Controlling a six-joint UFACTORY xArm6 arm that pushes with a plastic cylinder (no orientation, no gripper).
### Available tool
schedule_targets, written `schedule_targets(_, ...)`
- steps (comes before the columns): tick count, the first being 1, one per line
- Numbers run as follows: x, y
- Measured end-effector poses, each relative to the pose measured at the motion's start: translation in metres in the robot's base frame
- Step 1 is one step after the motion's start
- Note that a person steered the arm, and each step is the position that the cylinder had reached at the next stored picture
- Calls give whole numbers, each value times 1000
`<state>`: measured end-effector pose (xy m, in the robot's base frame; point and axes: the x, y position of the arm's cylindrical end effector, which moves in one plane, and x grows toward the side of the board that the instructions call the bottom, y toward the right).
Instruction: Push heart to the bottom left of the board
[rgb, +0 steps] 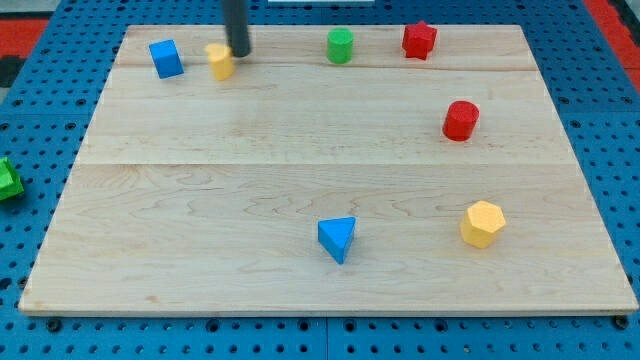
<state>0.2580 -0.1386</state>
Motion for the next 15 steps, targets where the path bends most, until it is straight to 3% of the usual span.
schedule_targets(2, 69, -57)
schedule_targets(3, 54, -31)
schedule_targets(5, 11, -67)
schedule_targets(6, 23, -79)
schedule_targets(7, 49, -90)
schedule_targets(9, 194, -91)
schedule_targets(11, 170, -118)
schedule_targets(14, 282, -109)
schedule_targets(15, 269, -114)
